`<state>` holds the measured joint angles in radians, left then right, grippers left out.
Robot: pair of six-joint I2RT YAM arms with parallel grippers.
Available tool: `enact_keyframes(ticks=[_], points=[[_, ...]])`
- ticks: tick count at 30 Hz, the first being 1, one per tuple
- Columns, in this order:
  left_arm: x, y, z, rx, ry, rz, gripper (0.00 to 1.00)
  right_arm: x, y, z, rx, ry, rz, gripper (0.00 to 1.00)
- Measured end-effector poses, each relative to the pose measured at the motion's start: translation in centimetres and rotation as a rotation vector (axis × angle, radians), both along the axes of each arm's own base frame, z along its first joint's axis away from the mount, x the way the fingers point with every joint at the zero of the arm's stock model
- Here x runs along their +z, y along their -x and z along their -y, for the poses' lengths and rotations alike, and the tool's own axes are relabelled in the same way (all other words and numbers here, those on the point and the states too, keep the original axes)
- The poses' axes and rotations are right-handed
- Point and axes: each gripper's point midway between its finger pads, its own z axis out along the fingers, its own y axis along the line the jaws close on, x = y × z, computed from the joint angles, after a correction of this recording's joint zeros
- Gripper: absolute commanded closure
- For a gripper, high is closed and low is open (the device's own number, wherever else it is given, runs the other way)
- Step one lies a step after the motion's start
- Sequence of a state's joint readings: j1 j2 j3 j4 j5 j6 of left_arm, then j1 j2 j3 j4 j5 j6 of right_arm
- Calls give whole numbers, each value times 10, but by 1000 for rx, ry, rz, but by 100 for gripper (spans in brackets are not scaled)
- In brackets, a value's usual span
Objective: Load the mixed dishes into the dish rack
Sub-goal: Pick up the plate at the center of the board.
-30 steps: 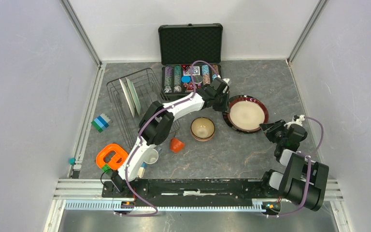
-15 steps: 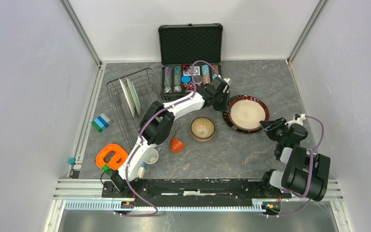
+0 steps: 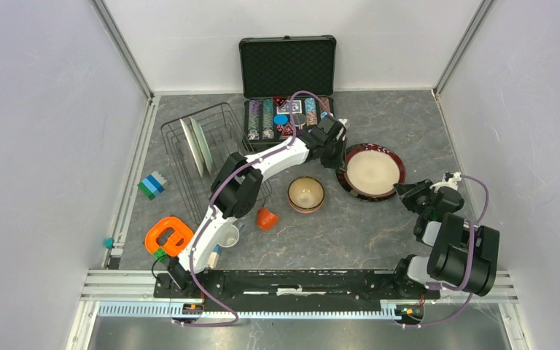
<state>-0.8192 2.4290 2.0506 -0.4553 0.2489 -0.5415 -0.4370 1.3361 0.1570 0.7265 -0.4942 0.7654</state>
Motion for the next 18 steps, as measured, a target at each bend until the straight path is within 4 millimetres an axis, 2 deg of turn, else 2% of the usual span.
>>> enact_keyframes(ticks=[3, 5, 7, 8, 10, 12, 18], points=[[1, 2, 1, -7, 3, -6, 98, 0, -2, 2, -11, 3, 5, 100], [4, 2, 2, -15, 12, -7, 95, 0, -3, 6, -33, 0, 5, 100], [7, 2, 4, -20, 20, -2, 82, 1, -4, 9, -49, 7, 7, 100], [7, 2, 4, -21, 22, 0, 68, 2, -4, 10, -53, 13, 6, 100], [8, 2, 5, -26, 22, 3, 62, 5, -4, 13, -59, 35, -2, 100], [6, 10, 8, -53, 17, 3, 48, 10, -6, 16, -54, 72, -7, 100], [10, 37, 17, -133, 2, 27, 30, 25, -6, 26, -44, 194, -26, 100]])
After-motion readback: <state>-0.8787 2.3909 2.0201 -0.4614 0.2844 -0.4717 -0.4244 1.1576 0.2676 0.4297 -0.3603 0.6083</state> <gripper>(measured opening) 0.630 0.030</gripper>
